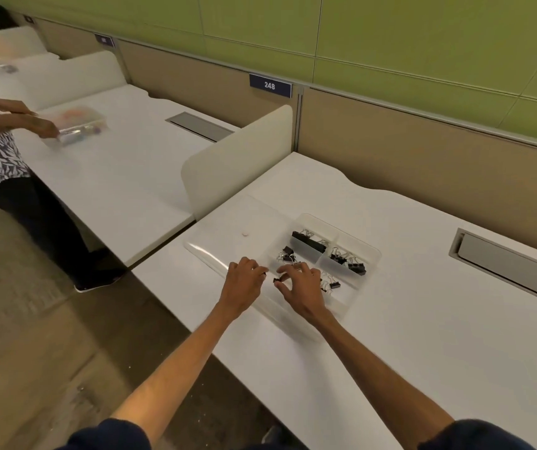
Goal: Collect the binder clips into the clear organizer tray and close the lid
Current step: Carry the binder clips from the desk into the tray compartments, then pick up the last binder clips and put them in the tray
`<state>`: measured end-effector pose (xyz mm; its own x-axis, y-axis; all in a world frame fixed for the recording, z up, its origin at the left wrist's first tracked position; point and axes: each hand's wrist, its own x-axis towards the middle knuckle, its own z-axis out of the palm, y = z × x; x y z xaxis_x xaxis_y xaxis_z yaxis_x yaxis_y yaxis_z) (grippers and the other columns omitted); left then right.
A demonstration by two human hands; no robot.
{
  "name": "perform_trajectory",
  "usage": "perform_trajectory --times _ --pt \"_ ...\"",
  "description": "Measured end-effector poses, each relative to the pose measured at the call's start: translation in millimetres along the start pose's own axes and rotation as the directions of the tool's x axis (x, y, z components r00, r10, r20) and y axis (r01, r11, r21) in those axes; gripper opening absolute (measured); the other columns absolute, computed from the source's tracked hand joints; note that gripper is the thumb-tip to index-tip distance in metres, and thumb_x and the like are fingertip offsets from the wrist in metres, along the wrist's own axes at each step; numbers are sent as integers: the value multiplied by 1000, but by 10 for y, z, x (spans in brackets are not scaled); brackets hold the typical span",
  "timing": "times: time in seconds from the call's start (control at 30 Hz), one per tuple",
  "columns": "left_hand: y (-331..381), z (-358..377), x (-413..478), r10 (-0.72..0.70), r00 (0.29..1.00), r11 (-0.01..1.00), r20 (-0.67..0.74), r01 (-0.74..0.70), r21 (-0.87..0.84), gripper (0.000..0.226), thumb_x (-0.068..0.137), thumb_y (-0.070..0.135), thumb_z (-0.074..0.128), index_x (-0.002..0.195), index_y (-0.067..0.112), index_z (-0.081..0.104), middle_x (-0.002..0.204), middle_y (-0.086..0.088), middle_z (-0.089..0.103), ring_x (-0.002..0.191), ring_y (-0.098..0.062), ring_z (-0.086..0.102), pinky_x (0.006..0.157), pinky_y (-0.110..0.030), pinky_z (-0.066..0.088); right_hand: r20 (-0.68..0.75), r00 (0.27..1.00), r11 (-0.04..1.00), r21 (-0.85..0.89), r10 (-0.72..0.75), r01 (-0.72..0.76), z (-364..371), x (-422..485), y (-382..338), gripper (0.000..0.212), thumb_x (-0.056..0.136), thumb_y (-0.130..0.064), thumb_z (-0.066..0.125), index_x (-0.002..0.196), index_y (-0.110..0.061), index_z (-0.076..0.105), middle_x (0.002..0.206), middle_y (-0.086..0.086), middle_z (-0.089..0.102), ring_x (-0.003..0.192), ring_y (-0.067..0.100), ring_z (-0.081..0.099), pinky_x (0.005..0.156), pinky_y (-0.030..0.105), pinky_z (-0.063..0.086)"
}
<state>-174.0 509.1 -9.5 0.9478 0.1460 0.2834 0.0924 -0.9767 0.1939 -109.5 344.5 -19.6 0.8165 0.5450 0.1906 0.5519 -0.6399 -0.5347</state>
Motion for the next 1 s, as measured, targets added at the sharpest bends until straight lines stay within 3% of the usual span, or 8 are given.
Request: perform_trajectory --times 0.17,0.33,0.57,1.0 --pt "-80 28 -45 -14 1000 1000 24 14 0 24 94 28 54 110 25 71 98 5 69 102 -16 54 81 -34 38 88 996 998 -49 -23 27 74 19 -17 42 89 -46 60 127 -27 57 103 -16 72 125 14 41 97 41 24" --pt "-70 4 -79 -80 994 997 -77 78 -22 18 85 22 64 100 21 72 91 2 69 94 -19 58 75 -36 42 89 995 998 -46 -45 49 63 -21 -29 37 92 -35 58 128 -26 56 109 -14 70 129 14 39 100 42 22" --pt "127 51 -23 -34 986 999 -164 27 -42 11 85 15 62 89 21 71 89 3 69 88 -20 59 72 -36 43 -105 994 999 41 -3 8 -55 -155 56 22 90 -15 57 108 -25 66 105 -14 68 109 12 52 91 41 36" --pt "1033 244 179 202 966 969 -164 -221 -108 15 91 22 51 91 23 65 88 7 65 88 -17 56 78 -35 39 -329 924 980 53 197 -190 -626 -687 612 20 93 -13 55 101 -27 66 101 -16 68 100 10 54 84 33 34"
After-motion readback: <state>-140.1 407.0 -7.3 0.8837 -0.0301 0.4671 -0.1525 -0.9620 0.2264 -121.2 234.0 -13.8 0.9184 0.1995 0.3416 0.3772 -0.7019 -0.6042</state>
